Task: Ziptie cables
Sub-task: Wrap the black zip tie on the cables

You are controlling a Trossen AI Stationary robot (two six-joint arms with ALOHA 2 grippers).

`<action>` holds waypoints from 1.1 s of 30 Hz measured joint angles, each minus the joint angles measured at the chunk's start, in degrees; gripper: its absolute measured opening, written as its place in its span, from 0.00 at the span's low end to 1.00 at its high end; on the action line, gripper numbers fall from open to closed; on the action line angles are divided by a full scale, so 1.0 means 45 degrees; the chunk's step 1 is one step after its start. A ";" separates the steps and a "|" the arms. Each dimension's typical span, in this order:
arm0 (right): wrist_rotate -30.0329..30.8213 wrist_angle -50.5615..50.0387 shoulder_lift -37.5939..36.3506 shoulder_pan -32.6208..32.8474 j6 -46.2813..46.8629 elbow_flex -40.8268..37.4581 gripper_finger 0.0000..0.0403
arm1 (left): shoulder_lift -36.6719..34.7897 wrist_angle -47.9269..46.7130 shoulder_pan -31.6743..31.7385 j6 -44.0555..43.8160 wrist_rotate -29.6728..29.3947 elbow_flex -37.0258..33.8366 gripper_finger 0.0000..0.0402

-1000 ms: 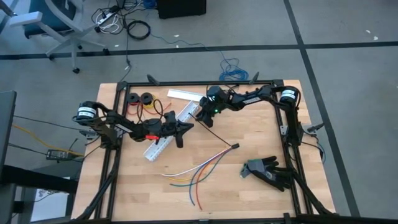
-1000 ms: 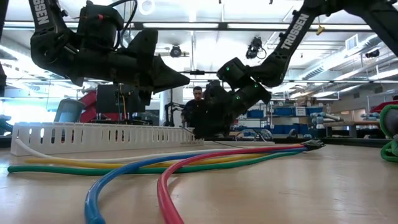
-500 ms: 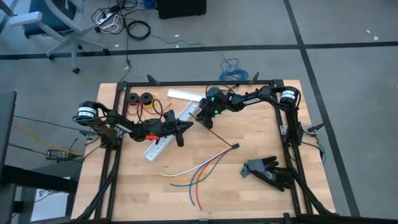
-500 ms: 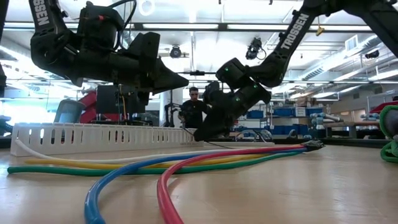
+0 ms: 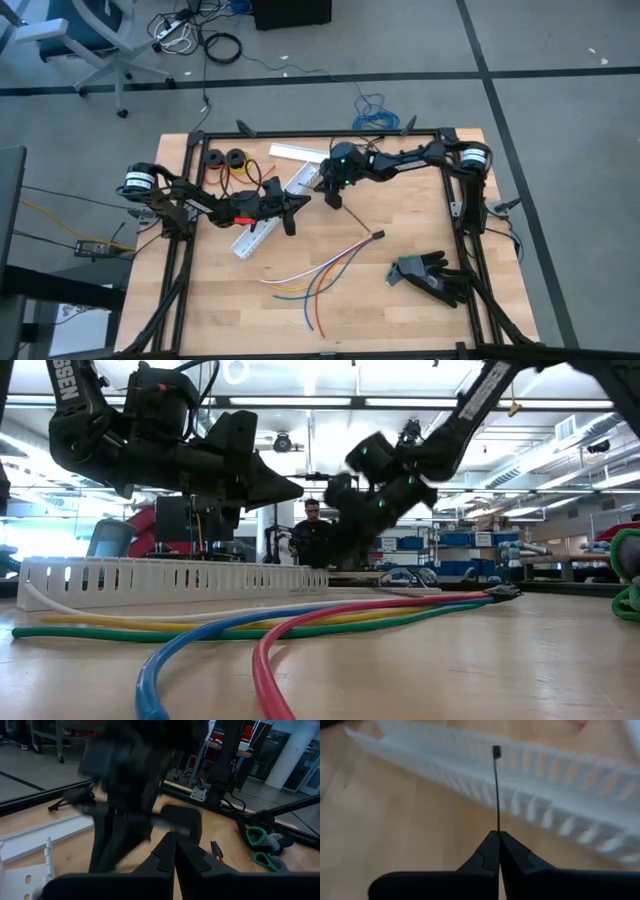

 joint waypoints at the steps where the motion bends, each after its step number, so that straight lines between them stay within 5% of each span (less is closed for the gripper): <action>1: 0.0242 -0.0240 -0.0355 -0.0005 -0.0068 0.0000 0.00 | 0.0000 0.0000 -0.0003 0.0000 0.0001 0.0000 0.04; 12: 0.3281 -0.5953 -0.5823 0.0119 -0.0961 0.0005 0.00 | 0.0000 0.0107 0.0002 0.0411 -0.0842 0.0154 0.04; 19: 0.3787 -0.7842 -0.8511 0.0998 0.0980 -0.0539 0.00 | 0.0000 0.0103 0.0019 0.1933 -0.1583 0.1239 0.04; 26: 0.3960 -0.1079 -0.8447 0.2785 0.1789 -0.3445 0.00 | 0.0073 -0.0937 0.0258 0.3722 0.0580 0.2713 0.11; 33: 0.5582 0.5103 -0.7745 0.3444 0.1486 -0.6154 0.00 | 0.1125 0.1215 0.0777 0.3929 0.3030 0.2777 0.14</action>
